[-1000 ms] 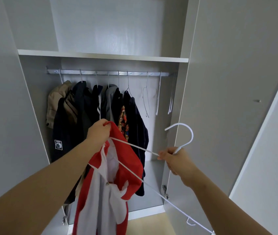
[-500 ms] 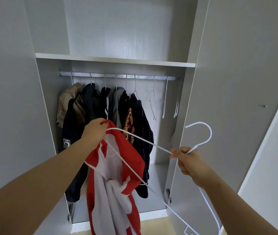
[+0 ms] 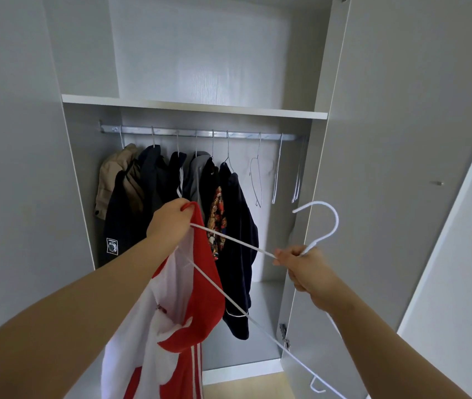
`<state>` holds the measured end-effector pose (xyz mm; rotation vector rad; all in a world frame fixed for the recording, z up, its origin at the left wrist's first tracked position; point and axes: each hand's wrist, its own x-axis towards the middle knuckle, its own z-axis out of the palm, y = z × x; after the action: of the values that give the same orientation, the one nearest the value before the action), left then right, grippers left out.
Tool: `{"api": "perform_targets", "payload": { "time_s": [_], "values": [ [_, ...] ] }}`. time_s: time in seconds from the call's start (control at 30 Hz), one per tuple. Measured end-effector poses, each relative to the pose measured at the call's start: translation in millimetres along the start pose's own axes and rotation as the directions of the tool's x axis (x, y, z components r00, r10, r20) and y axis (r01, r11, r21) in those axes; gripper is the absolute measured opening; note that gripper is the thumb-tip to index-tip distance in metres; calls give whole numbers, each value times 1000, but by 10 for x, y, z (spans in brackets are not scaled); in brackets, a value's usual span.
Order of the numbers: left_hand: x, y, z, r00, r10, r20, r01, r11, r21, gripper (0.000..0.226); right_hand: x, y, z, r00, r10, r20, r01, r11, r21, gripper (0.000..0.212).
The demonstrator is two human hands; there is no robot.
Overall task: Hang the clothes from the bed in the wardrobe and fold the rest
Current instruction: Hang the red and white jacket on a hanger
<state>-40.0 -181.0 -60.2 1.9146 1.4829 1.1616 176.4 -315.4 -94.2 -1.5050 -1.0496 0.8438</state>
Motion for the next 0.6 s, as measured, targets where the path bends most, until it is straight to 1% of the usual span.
{"api": "perform_targets", "payload": {
  "time_s": [0.1, 0.23, 0.37, 0.47, 0.53, 0.57, 0.6],
  "values": [
    [-2, 41, 54, 1000, 22, 19, -21, 998, -62, 21, 12, -80, 143, 999, -12, 36, 14, 999, -33, 31],
    [-98, 130, 100, 995, 65, 80, -49, 982, -181, 20, 38, -103, 283, 999, -19, 45, 21, 999, -43, 29],
    [-296, 295, 226, 979, 136, 153, -92, 960, -264, 18, 96, -95, 468, 998, -38, 49, 42, 996, -77, 30],
    [-486, 393, 355, 968, 146, 205, -75, 945, -317, 20, 152, -70, 565, 998, -62, -12, 60, 993, -105, 31],
    [-582, 402, 343, 957, 152, 246, -54, 930, -364, 26, 188, -59, 546, 994, -71, -79, 66, 996, -59, 34],
    [-625, 403, 303, 938, 198, 285, -79, 921, -381, 26, 203, -60, 513, 992, -76, -105, 74, 997, -21, 35],
    [-643, 381, 254, 903, 285, 322, -163, 920, -356, 23, 213, -67, 476, 989, -80, -121, 83, 996, 24, 36]
  ]
}}
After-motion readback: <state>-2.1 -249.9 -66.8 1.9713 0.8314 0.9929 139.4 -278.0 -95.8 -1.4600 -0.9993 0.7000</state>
